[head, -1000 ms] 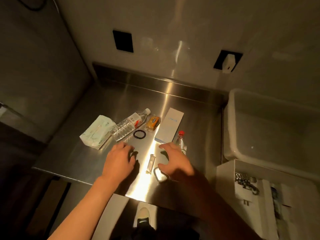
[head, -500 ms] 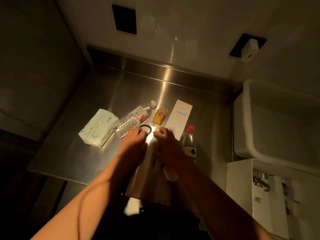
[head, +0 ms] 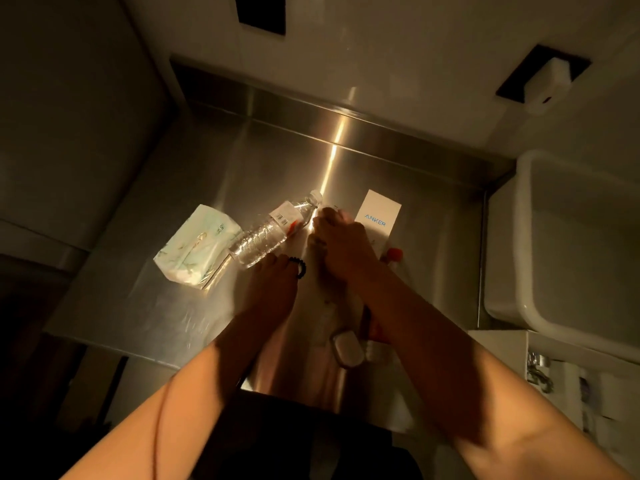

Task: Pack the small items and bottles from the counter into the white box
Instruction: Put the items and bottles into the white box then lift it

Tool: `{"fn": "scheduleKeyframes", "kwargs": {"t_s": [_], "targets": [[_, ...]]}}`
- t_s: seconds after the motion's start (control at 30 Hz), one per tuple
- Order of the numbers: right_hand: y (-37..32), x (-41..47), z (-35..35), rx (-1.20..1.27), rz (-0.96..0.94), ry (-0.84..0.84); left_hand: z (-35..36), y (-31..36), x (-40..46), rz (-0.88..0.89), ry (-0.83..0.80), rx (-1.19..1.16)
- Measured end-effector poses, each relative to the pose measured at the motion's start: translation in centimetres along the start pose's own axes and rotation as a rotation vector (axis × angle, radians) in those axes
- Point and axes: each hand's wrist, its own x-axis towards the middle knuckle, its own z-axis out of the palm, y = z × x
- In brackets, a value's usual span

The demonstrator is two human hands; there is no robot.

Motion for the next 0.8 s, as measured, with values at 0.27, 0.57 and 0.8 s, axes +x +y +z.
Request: {"fn": "scheduleKeyframes", "kwargs": {"t_s": [0.27, 0.57, 0.8], "targets": [[-0.7, -0.5, 1.9, 0.038, 0.036, -0.073, -2.2, 1.0, -2.9, -0.084, 0.063, -0.235], [-1.8, -3.5, 1.9, 0.098, 0.076, 0.139, -5.0, 1.8, -6.8, -0.14, 0.135, -0.378], [-1.1, -8.4, -0.3, 0.239, 0.193, 0.322, -2.8, 3.7, -7.7, -0.098, 0.017, -0.369]]}}
